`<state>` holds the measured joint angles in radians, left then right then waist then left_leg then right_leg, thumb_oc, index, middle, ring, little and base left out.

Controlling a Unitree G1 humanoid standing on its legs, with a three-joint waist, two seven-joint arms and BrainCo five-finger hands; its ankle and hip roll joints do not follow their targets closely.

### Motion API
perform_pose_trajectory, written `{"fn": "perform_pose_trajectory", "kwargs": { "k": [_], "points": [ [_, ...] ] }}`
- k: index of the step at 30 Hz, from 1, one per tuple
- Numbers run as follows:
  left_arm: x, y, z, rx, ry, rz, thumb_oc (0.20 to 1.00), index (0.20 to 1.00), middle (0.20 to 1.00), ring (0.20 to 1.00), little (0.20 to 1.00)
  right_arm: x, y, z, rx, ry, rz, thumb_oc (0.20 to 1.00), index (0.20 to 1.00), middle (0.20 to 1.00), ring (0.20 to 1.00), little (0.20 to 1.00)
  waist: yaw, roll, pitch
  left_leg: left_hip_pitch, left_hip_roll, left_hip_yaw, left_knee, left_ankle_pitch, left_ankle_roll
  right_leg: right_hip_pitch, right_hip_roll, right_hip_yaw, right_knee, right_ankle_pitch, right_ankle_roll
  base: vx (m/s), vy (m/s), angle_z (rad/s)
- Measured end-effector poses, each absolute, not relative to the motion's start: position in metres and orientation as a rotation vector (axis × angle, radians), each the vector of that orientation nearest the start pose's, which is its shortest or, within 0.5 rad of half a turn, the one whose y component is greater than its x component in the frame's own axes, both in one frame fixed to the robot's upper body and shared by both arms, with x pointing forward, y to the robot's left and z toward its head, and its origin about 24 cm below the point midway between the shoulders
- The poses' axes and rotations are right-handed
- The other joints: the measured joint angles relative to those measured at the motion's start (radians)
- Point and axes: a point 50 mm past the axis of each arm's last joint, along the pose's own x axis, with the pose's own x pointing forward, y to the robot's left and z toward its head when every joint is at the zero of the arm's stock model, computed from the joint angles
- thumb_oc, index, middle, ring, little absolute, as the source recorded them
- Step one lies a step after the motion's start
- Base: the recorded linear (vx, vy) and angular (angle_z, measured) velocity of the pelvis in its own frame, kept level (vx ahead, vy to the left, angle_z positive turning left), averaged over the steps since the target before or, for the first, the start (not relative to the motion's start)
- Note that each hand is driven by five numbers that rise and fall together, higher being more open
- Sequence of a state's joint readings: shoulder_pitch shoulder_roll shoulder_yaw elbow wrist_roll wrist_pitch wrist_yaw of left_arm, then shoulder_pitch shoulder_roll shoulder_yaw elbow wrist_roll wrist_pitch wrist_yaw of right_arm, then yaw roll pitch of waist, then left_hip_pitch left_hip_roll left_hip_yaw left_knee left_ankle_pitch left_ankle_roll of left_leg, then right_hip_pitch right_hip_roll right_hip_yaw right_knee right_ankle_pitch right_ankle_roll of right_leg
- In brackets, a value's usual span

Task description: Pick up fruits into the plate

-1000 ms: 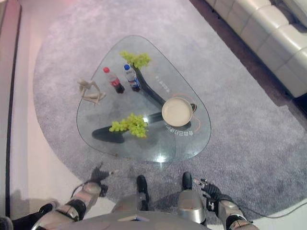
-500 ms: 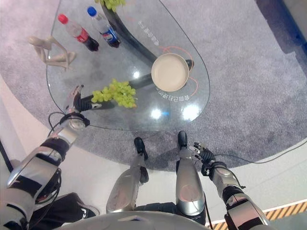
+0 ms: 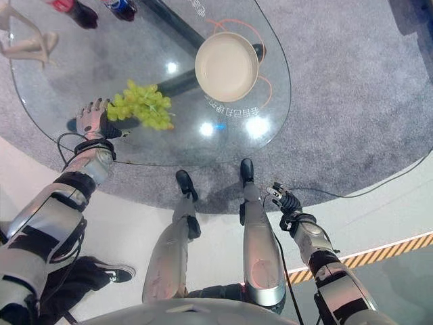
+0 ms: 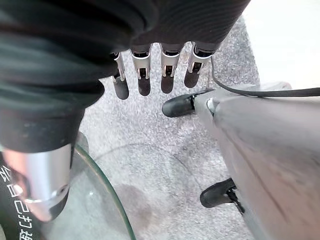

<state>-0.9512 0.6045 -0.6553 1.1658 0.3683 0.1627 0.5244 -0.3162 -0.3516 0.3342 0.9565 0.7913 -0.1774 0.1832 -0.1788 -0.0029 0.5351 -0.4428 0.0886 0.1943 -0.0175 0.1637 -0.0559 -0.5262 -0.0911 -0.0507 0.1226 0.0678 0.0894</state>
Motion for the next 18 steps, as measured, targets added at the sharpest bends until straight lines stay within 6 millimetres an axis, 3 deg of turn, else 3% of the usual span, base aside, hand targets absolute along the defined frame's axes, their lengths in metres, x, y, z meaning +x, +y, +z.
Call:
{"fn": "perform_pose_trajectory", "kwargs": {
  "k": [3, 7, 11, 18],
  "points": [
    [0.389, 0.274, 0.15, 1.516, 0.045, 0.529, 1.0, 1.0, 1.0, 1.0, 1.0, 0.273, -0.208, -0.052, 0.291, 0.428, 0.047, 1.0, 1.0, 1.0, 1.0, 1.0, -0.007, -0.005, 0.0, -0.063, 0.001, -0.002, 0.015, 0.013, 0.005, -0.066, -0.001, 0.002, 0.029, 0.0, 0.0, -0.02, -0.029, 0.04],
    [0.391, 0.275, 0.161, 1.563, 0.054, 0.58, 1.0, 1.0, 1.0, 1.0, 1.0, 0.276, -0.201, -0.048, 0.303, 0.405, 0.074, 1.0, 1.0, 1.0, 1.0, 1.0, -0.021, -0.011, -0.003, -0.096, 0.001, -0.001, 0.02, 0.019, 0.005, -0.11, -0.001, 0.006, 0.054, -0.001, 0.0, -0.01, -0.049, -0.01],
    [0.394, 0.277, 0.185, 1.618, 0.019, 0.672, 1.0, 1.0, 1.0, 1.0, 1.0, 0.281, -0.197, -0.041, 0.338, 0.36, 0.083, 1.0, 1.0, 1.0, 1.0, 1.0, -0.025, -0.016, -0.002, -0.166, 0.003, -0.005, 0.038, 0.029, 0.006, -0.18, 0.0, 0.007, 0.076, 0.002, -0.002, 0.0, -0.048, 0.01],
    [0.391, 0.284, 0.196, 1.678, 0.024, 0.757, 1.0, 1.0, 1.0, 1.0, 1.0, 0.283, -0.194, -0.036, 0.379, 0.327, 0.098, 1.0, 1.0, 1.0, 1.0, 1.0, -0.041, -0.03, -0.006, -0.204, 0.005, -0.009, 0.05, 0.029, 0.006, -0.219, -0.001, 0.006, 0.093, 0.001, -0.002, 0.0, -0.005, 0.01]
  ]
}}
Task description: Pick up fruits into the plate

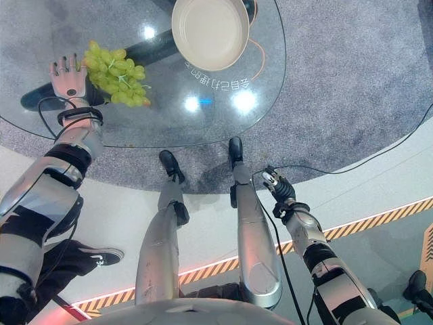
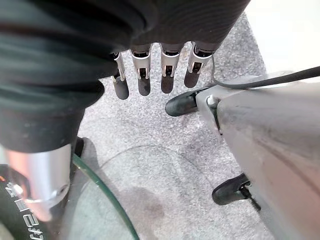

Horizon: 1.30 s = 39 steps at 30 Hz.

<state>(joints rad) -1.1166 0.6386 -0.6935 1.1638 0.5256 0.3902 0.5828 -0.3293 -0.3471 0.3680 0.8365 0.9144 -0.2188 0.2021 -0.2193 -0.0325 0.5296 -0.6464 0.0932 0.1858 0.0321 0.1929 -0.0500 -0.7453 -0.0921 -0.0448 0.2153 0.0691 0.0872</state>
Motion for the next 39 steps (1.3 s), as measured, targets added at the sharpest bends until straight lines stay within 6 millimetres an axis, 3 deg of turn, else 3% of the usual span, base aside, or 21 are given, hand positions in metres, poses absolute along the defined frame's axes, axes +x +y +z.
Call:
{"fn": "perform_pose_trajectory", "kwargs": {
  "k": [9, 11, 39],
  "points": [
    [0.394, 0.287, 0.222, 1.71, 0.003, 0.817, 1.0, 1.0, 1.0, 1.0, 1.0, 0.283, -0.193, -0.035, 0.43, 0.313, 0.104, 1.0, 1.0, 1.0, 1.0, 1.0, -0.006, -0.018, -0.004, -0.051, 0.004, 0.001, 0.037, -0.005, -0.003, -0.049, 0.0, 0.005, 0.026, 0.0, 0.0, 0.0, 0.0, 0.0],
    [0.394, 0.287, 0.226, 1.708, 0.01, 0.828, 0.2, 0.2, 0.2, 0.2, 0.2, 0.284, -0.192, -0.034, 0.433, 0.306, 0.113, 1.0, 1.0, 1.0, 1.0, 1.0, -0.006, -0.021, -0.004, -0.064, 0.005, 0.0, 0.046, -0.005, -0.003, -0.06, 0.0, 0.006, 0.032, 0.0, 0.0, 0.0, 0.0, 0.0],
    [0.396, 0.287, 0.228, 1.726, 0.055, 0.74, 0.2, 0.2, 0.2, 0.2, 0.2, 0.287, -0.184, -0.028, 0.45, 0.277, 0.14, 1.0, 1.0, 1.0, 1.0, 1.0, -0.004, -0.023, -0.004, -0.03, 0.006, -0.002, 0.051, -0.005, -0.003, -0.029, 0.0, 0.006, 0.045, 0.0, 0.0, 0.0, 0.0, 0.0]
  ]
}}
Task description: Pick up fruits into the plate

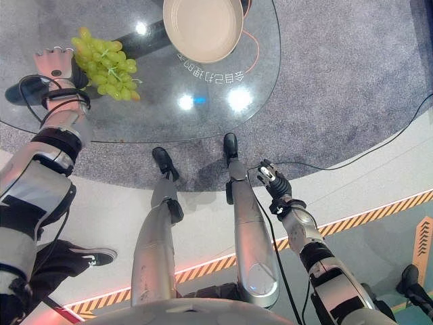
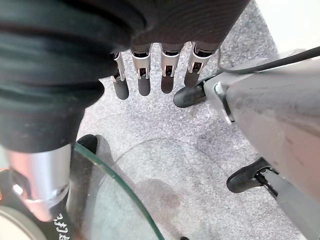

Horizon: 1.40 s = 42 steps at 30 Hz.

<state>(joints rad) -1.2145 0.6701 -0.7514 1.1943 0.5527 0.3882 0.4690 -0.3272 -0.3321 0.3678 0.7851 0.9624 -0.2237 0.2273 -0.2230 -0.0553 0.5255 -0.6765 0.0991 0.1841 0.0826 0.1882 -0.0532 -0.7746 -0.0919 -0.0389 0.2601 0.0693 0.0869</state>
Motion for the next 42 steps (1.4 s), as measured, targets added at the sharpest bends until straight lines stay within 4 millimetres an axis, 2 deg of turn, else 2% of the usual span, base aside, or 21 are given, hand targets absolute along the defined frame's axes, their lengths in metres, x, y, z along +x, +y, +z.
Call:
{"fn": "perform_pose_trajectory", "kwargs": {
  "k": [14, 23, 29, 33, 42],
  "points": [
    [0.402, 0.259, 0.243, 1.689, -0.142, 0.672, 0.2, 0.2, 0.2, 0.2, 0.2, 0.288, -0.181, -0.023, 0.452, 0.243, 0.146, 1.0, 1.0, 1.0, 1.0, 1.0, 0.038, 0.001, 0.001, 0.093, -0.001, -0.002, -0.025, 0.006, 0.0, 0.095, 0.001, -0.003, -0.025, 0.0, 0.0, 0.0, 0.0, 0.0],
    [0.395, 0.268, 0.23, 1.699, -0.169, 0.632, 0.2, 0.2, 0.2, 0.2, 0.2, 0.285, -0.182, -0.026, 0.453, 0.252, 0.14, 1.0, 1.0, 1.0, 1.0, 1.0, 0.061, 0.006, 0.003, 0.171, -0.004, -0.015, -0.056, 0.012, -0.001, 0.185, -0.001, -0.026, -0.063, 0.001, -0.002, 0.02, 0.009, 0.03],
    [0.392, 0.27, 0.234, 1.732, -0.207, 0.633, 0.2, 0.2, 0.2, 0.2, 0.2, 0.285, -0.181, -0.025, 0.448, 0.242, 0.144, 1.0, 1.0, 1.0, 1.0, 1.0, 0.083, 0.007, 0.004, 0.186, -0.005, -0.016, -0.058, 0.012, -0.001, 0.202, -0.001, -0.026, -0.067, 0.001, -0.002, 0.0, 0.0, 0.0],
    [0.39, 0.267, 0.235, 1.745, -0.253, 0.604, 0.2, 0.2, 0.2, 0.2, 0.2, 0.283, -0.176, -0.017, 0.461, 0.186, 0.171, 1.0, 1.0, 1.0, 1.0, 1.0, 0.087, 0.008, 0.005, 0.213, -0.005, -0.015, -0.072, 0.016, -0.003, 0.222, -0.001, -0.027, -0.07, 0.001, -0.002, 0.01, -0.007, 0.0],
    [0.383, 0.251, 0.243, 1.812, -0.401, 0.493, 0.2, 0.2, 0.2, 0.2, 0.2, 0.287, -0.168, 0.024, 0.487, -0.029, 0.246, 1.0, 1.0, 1.0, 1.0, 1.0, 0.09, 0.017, 0.01, 0.296, -0.003, -0.029, -0.104, 0.024, -0.008, 0.323, 0.002, -0.052, -0.114, 0.003, -0.003, 0.05, -0.057, 0.05]
  ]
}}
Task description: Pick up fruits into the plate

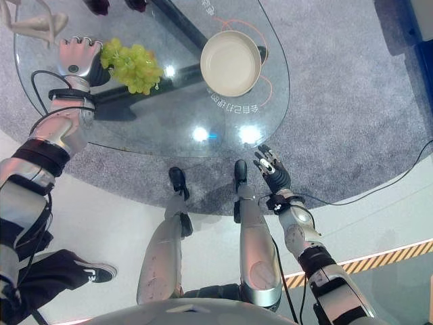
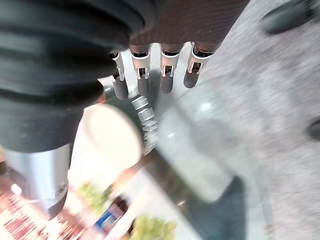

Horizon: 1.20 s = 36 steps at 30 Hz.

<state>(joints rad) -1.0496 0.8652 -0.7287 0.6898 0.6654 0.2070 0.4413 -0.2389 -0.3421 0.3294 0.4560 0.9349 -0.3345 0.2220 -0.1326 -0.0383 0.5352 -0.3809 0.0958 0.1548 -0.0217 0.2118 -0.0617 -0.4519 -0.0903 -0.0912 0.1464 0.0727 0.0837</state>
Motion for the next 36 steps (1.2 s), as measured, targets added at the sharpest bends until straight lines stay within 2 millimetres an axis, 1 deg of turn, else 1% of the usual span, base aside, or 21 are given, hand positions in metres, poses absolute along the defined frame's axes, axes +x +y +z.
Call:
{"fn": "perform_pose_trajectory", "kwargs": {
  "k": [3, 5, 8, 9, 11, 13, 15, 16, 17, 18, 19, 20, 22, 23, 24, 25, 26, 31, 32, 35, 36],
  "points": [
    [0.379, 0.249, 0.239, 1.845, -0.43, 0.42, 0.2, 0.2, 0.2, 0.2, 0.2, 0.288, -0.17, 0.041, 0.451, -0.096, 0.284, 1.0, 1.0, 1.0, 1.0, 1.0, 0.007, 0.0, 0.0, 0.078, 0.0, -0.003, -0.025, 0.001, -0.001, 0.082, 0.002, -0.008, -0.027, 0.0, 0.0, 0.08, -0.08, 0.06],
    [0.376, 0.248, 0.241, 1.866, -0.449, 0.378, 0.2, 0.2, 0.2, 0.2, 0.2, 0.288, -0.173, 0.05, 0.421, -0.13, 0.309, 1.0, 1.0, 1.0, 1.0, 1.0, 0.012, 0.0, 0.0, 0.109, 0.0, -0.009, -0.033, 0.0, -0.002, 0.122, 0.003, -0.015, -0.043, 0.0, 0.0, 0.06, -0.04, 0.09],
    [0.368, 0.249, 0.252, 1.909, -0.504, 0.316, 0.2, 0.2, 0.2, 0.2, 0.2, 0.29, -0.184, 0.067, 0.333, -0.171, 0.349, 1.0, 1.0, 1.0, 1.0, 1.0, 0.023, -0.001, 0.0, 0.161, 0.002, -0.015, -0.047, -0.004, -0.007, 0.189, 0.006, -0.029, -0.078, 0.0, 0.0, 0.08, -0.038, 0.1],
    [0.367, 0.25, 0.255, 1.918, -0.511, 0.311, 0.2, 0.2, 0.2, 0.2, 0.2, 0.291, -0.186, 0.071, 0.314, -0.174, 0.357, 1.0, 1.0, 1.0, 1.0, 1.0, 0.025, -0.001, 0.0, 0.17, 0.003, -0.015, -0.052, -0.004, -0.008, 0.198, 0.007, -0.029, -0.083, 0.001, 0.0, 0.08, -0.018, 0.05],
    [0.359, 0.255, 0.264, 1.958, -0.533, 0.282, 0.2, 0.2, 0.2, 0.2, 0.2, 0.294, -0.193, 0.083, 0.238, -0.179, 0.406, 1.0, 1.0, 1.0, 1.0, 1.0, 0.032, -0.002, -0.001, 0.196, 0.005, -0.016, -0.058, -0.008, -0.013, 0.233, 0.012, -0.031, -0.104, 0.004, -0.002, 0.1, -0.011, 0.02],
    [0.355, 0.257, 0.268, 1.981, -0.548, 0.252, 0.2, 0.2, 0.2, 0.2, 0.2, 0.295, -0.198, 0.09, 0.204, -0.169, 0.43, 1.0, 1.0, 1.0, 1.0, 1.0, 0.042, -0.002, -0.001, 0.213, 0.007, -0.017, -0.06, -0.011, -0.017, 0.255, 0.015, -0.032, -0.114, 0.006, -0.004, 0.1, 0.013, 0.0],
    [0.348, 0.255, 0.273, 2.003, -0.59, 0.203, 0.2, 0.2, 0.2, 0.2, 0.2, 0.298, -0.205, 0.101, 0.153, -0.163, 0.462, 1.0, 1.0, 1.0, 1.0, 1.0, 0.049, -0.002, -0.002, 0.242, 0.008, -0.019, -0.063, -0.013, -0.02, 0.29, 0.016, -0.036, -0.127, 0.009, -0.004, 0.1, 0.032, 0.03],
    [0.343, 0.253, 0.278, 2.025, -0.621, 0.17, 0.2, 0.2, 0.2, 0.2, 0.2, 0.301, -0.207, 0.114, 0.106, -0.166, 0.498, 1.0, 1.0, 1.0, 1.0, 1.0, 0.051, -0.002, -0.002, 0.263, 0.008, -0.019, -0.066, -0.016, -0.022, 0.312, 0.015, -0.039, -0.133, 0.009, -0.004, 0.08, 0.021, 0.02],
    [0.34, 0.251, 0.28, 2.031, -0.639, 0.155, 0.2, 0.2, 0.2, 0.2, 0.2, 0.302, -0.208, 0.121, 0.085, -0.171, 0.516, 1.0, 1.0, 1.0, 1.0, 1.0, 0.05, -0.002, -0.002, 0.271, 0.008, -0.018, -0.066, -0.018, -0.022, 0.319, 0.015, -0.039, -0.134, 0.009, -0.004, 0.09, 0.012, 0.02],
    [0.336, 0.247, 0.284, 2.037, -0.679, 0.135, 0.2, 0.2, 0.2, 0.2, 0.2, 0.306, -0.208, 0.135, 0.061, -0.197, 0.546, 1.0, 1.0, 1.0, 1.0, 1.0, 0.057, -0.002, -0.003, 0.29, 0.008, -0.019, -0.066, -0.021, -0.023, 0.343, 0.015, -0.042, -0.14, 0.009, -0.004, 0.08, 0.005, 0.01],
    [0.335, 0.244, 0.285, 2.032, -0.696, 0.126, 0.2, 0.2, 0.2, 0.2, 0.2, 0.308, -0.208, 0.14, 0.055, -0.203, 0.557, 1.0, 1.0, 1.0, 1.0, 1.0, 0.056, -0.003, -0.004, 0.299, 0.008, -0.019, -0.066, -0.022, -0.024, 0.353, 0.016, -0.042, -0.144, 0.009, -0.004, 0.12, -0.003, 0.02],
    [0.331, 0.239, 0.287, 2.018, -0.737, 0.11, 0.2, 0.2, 0.2, 0.2, 0.2, 0.311, -0.205, 0.149, 0.048, -0.216, 0.584, 1.0, 1.0, 1.0, 1.0, 1.0, 0.063, -0.003, -0.004, 0.317, 0.009, -0.019, -0.066, -0.026, -0.027, 0.374, 0.017, -0.043, -0.149, 0.009, -0.005, 0.13, -0.007, 0.02],
    [0.326, 0.227, 0.289, 2.007, -0.804, 0.054, 0.2, 0.2, 0.2, 0.2, 0.2, 0.315, -0.201, 0.16, 0.022, -0.202, 0.642, 1.0, 1.0, 1.0, 1.0, 1.0, 0.074, -0.003, -0.007, 0.349, 0.009, -0.021, -0.066, -0.034, -0.028, 0.414, 0.017, -0.046, -0.163, 0.008, -0.005, 0.17, -0.011, 0.05],
    [0.324, 0.221, 0.287, 2.009, -0.837, 0.017, 0.2, 0.2, 0.2, 0.2, 0.2, 0.316, -0.199, 0.162, 0.017, -0.188, 0.669, 1.0, 1.0, 1.0, 1.0, 1.0, 0.079, -0.002, -0.025, 0.355, 0.009, -0.022, -0.066, -0.038, -0.028, 0.424, 0.017, -0.05, -0.167, 0.008, -0.004, 0.16, -0.005, 0.06],
    [0.323, 0.219, 0.286, 2.011, -0.845, 0.002, 0.2, 0.2, 0.2, 0.2, 0.2, 0.316, -0.198, 0.162, 0.016, -0.178, 0.679, 1.0, 1.0, 1.0, 1.0, 1.0, 0.082, -0.001, -0.037, 0.354, 0.009, -0.023, -0.066, -0.04, -0.028, 0.423, 0.017, -0.051, -0.169, 0.008, -0.004, 0.18, 0.006, 0.06],
    [0.321, 0.215, 0.28, 2.013, -0.866, -0.049, 0.2, 0.2, 0.2, 0.2, 0.2, 0.317, -0.196, 0.16, 0.02, -0.149, 0.704, 1.0, 1.0, 1.0, 1.0, 1.0, 0.086, -0.002, -0.068, 0.355, 0.008, -0.023, -0.066, -0.042, -0.028, 0.428, 0.016, -0.052, -0.175, 0.008, -0.004, 0.14, 0.014, 0.06],
    [0.32, 0.213, 0.275, 2.02, -0.872, -0.08, 0.2, 0.2, 0.2, 0.2, 0.2, 0.317, -0.194, 0.158, 0.021, -0.128, 0.721, 1.0, 1.0, 1.0, 1.0, 1.0, 0.086, -0.002, -0.085, 0.36, 0.006, -0.027, -0.066, -0.042, -0.027, 0.44, 0.015, -0.057, -0.183, 0.008, -0.004, 0.18, 0.018, 0.08],
    [0.313, 0.203, 0.247, 1.997, -0.879, -0.259, 0.2, 0.2, 0.2, 0.2, 0.2, 0.314, -0.178, 0.139, 0.027, 0.009, 0.822, 1.0, 1.0, 1.0, 1.0, 1.0, 0.091, 0.007, -0.185, 0.395, 0.002, -0.046, -0.067, -0.059, -0.032, 0.508, 0.015, -0.077, -0.231, 0.008, -0.004, 0.12, 0.016, 0.12],
    [0.311, 0.198, 0.243, 1.986, -0.892, -0.291, 0.2, 0.2, 0.2, 0.2, 0.2, 0.313, -0.177, 0.136, 0.028, 0.029, 0.832, 1.0, 1.0, 1.0, 1.0, 1.0, 0.093, 0.01, -0.198, 0.407, 0.001, -0.05, -0.067, -0.061, -0.032, 0.525, 0.015, -0.082, -0.237, 0.008, -0.004, 0.08, 0.032, 0.11],
    [0.308, 0.18, 0.232, 1.93, -0.94, -0.373, 0.2, 0.2, 0.2, 0.2, 0.2, 0.311, -0.169, 0.126, 0.043, 0.09, 0.871, 1.0, 1.0, 1.0, 1.0, 1.0, 0.113, 0.032, -0.262, 0.414, -0.003, -0.063, -0.067, -0.066, -0.031, 0.538, 0.012, -0.091, -0.238, 0.004, 0.0, 0.06, 0.021, 0.12],
    [0.307, 0.173, 0.231, 1.91, -0.96, -0.391, 0.2, 0.2, 0.2, 0.2, 0.2, 0.31, -0.166, 0.124, 0.046, 0.105, 0.888, 1.0, 1.0, 1.0, 1.0, 1.0, 0.116, 0.038, -0.268, 0.427, -0.007, -0.069, -0.067, -0.066, -0.03, 0.555, 0.008, -0.098, -0.238, 0.001, 0.003, 0.06, 0.023, 0.23]
  ]
}}
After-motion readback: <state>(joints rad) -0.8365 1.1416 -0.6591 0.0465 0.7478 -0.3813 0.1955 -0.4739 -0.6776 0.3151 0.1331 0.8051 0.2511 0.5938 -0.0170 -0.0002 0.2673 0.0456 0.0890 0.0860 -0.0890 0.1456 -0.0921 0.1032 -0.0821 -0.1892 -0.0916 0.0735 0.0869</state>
